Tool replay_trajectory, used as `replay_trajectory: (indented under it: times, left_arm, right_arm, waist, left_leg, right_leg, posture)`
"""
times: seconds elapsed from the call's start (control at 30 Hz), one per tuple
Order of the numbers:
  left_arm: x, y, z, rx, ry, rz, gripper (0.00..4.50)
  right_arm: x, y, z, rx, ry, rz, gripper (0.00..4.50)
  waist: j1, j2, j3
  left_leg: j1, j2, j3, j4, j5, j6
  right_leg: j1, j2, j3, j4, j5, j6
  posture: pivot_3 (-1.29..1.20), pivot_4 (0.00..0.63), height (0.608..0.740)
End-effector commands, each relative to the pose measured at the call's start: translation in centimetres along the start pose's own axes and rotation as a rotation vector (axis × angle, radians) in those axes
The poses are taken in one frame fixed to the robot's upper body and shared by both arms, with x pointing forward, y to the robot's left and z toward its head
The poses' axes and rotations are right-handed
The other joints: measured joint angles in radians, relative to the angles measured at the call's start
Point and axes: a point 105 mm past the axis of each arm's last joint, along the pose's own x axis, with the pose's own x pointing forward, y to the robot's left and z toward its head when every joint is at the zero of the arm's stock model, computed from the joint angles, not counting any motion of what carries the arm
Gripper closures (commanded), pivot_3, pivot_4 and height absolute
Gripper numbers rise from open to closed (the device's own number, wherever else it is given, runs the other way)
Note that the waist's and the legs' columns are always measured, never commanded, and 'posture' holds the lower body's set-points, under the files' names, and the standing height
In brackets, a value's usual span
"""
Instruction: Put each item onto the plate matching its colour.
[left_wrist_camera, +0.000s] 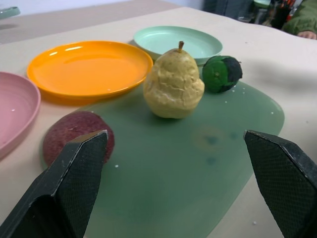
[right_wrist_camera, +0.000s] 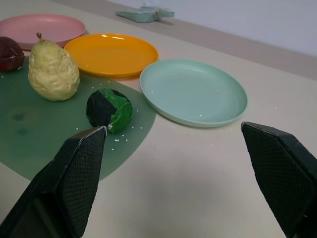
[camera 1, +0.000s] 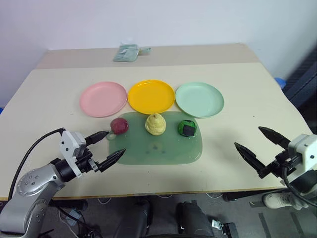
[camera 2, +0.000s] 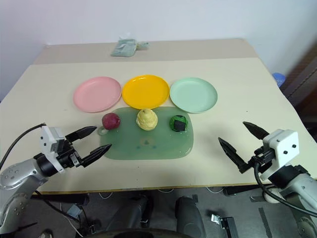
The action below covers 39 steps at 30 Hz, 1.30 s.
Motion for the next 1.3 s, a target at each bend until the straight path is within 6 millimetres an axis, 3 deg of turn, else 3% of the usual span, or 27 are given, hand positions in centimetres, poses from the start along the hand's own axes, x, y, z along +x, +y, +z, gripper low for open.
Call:
replay_trajectory:
  times: [0.03, 0.4, 0.83, 0.93, 1.1, 1.3]
  left_arm:
    - [-0.5, 0.1, 0.6, 0.048, -0.025, 0.010, 0.00]
    - [-0.9, 0.5, 0.1, 0.030, -0.024, 0.015, 0.00]
    - [1.0, 1.7, 0.2, -0.043, 0.004, 0.094, 0.00]
    - [1.1, 2.4, -0.4, -0.096, -0.013, 0.122, 0.00]
    - [1.5, 2.9, -1.1, -0.096, -0.033, 0.247, 0.00]
    - [2.7, 3.5, -1.3, -0.084, -0.058, 0.354, 0.00]
  right_arm:
    - [0.0, -0.1, 0.7, -0.025, -0.015, 0.015, 0.03]
    - [0.1, 0.1, 0.8, -0.029, -0.021, 0.025, 0.03]
    - [0.4, 2.6, 1.9, -0.039, -0.068, 0.131, 0.03]
    - [0.7, 4.7, 2.9, -0.036, -0.124, 0.230, 0.03]
    - [0.1, 10.1, 4.8, -0.039, -0.196, 0.421, 0.03]
    - [-1.0, 13.6, 4.9, -0.027, -0.249, 0.572, 0.03]
  waist:
    - [0.000, 0.000, 0.000]
    - [0.001, 0.000, 0.000]
    - [0.000, 0.000, 0.000]
    - [0.000, 0.001, 0.000]
    - [0.002, 0.000, 0.000]
    - [0.005, -0.004, -0.001]
  left_leg:
    - [0.000, 0.000, 0.000, 0.000, 0.000, 0.000]
    - [0.000, 0.000, 0.000, 0.000, -0.001, -0.001]
    - [0.000, 0.000, 0.000, 0.000, 0.000, 0.001]
    - [0.000, 0.000, 0.000, 0.000, 0.000, 0.001]
    - [0.000, 0.000, 0.000, 0.000, 0.000, 0.001]
    - [0.001, 0.000, 0.000, 0.002, -0.001, -0.001]
  right_leg:
    - [0.000, 0.000, 0.000, 0.000, 0.000, 0.000]
    - [0.000, 0.000, 0.000, 0.000, 0.000, 0.000]
    - [0.000, 0.000, 0.000, 0.000, 0.000, 0.000]
    - [0.000, 0.000, -0.001, 0.000, 0.000, 0.000]
    - [0.000, 0.000, -0.001, 0.000, 0.000, 0.001]
    - [0.003, 0.000, -0.001, -0.001, 0.000, 0.001]
  posture:
    - [0.00, 0.150, 0.740]
    - [0.00, 0.150, 0.740]
    - [0.00, 0.150, 0.740]
    - [0.00, 0.150, 0.740]
    - [0.00, 0.150, 0.740]
    - [0.00, 0.150, 0.740]
